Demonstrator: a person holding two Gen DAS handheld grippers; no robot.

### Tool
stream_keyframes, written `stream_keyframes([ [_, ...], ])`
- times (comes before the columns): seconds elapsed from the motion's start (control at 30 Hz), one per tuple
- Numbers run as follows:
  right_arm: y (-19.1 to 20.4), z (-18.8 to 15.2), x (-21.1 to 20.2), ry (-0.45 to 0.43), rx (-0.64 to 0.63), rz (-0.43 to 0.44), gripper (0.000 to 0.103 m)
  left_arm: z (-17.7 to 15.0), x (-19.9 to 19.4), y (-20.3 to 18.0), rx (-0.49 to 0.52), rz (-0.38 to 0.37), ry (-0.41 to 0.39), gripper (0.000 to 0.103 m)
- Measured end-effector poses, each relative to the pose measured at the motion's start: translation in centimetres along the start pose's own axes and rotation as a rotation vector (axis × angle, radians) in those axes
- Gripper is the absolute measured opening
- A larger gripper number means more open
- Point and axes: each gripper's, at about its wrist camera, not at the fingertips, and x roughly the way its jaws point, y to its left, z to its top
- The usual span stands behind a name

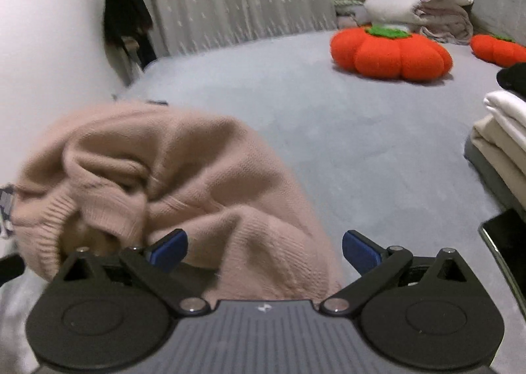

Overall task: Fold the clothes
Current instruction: 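Grasp the sweater hem with the right gripper while the left gripper grasps another edge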

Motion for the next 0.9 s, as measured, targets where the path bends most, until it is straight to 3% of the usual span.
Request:
stream_keyframes([
  [0.1, 0.9, 0.2, -0.4, -0.034, -0.009, 0.037, 0.096, 0.9, 0.4, -0.5, 0.041, 0.003, -0.032, 0.091],
  [0.17, 1.5, 0.3, -0.7, -0.057, -0.015, 0.061, 0.094, 0.9, 1.1, -0.6, 0.051, -0.002, -0.033, 0.080],
  [0.33, 2.0, 0.7, 0.2, -0.099, -0.029, 0.089, 0.089, -0.1, 3.5, -1.0, 0.113, 0.041, -0.073, 0.075],
  [0.5, 2.0, 1.0, 1.6, -0.105, 0.037, 0.134, 0.076, -0.7, 4.3, -1.3, 0.121, 0.041, -0.094, 0.066],
  [0.7, 2.4, 2.0, 3.8, -0.112, 0.155, 0.221, 0.066, -1.4, 3.8, -0.5, 0.094, 0.050, -0.120, 0.037],
  [0.77, 2.5, 2.3, 4.8, -0.113, 0.204, 0.264, 0.056, -1.6, 3.3, 0.0, 0.070, 0.054, -0.126, 0.024],
  [0.9, 3.0, 2.7, 6.7, -0.117, 0.260, 0.287, 0.048, -1.8, 2.2, 0.8, 0.020, 0.032, -0.126, 0.020],
])
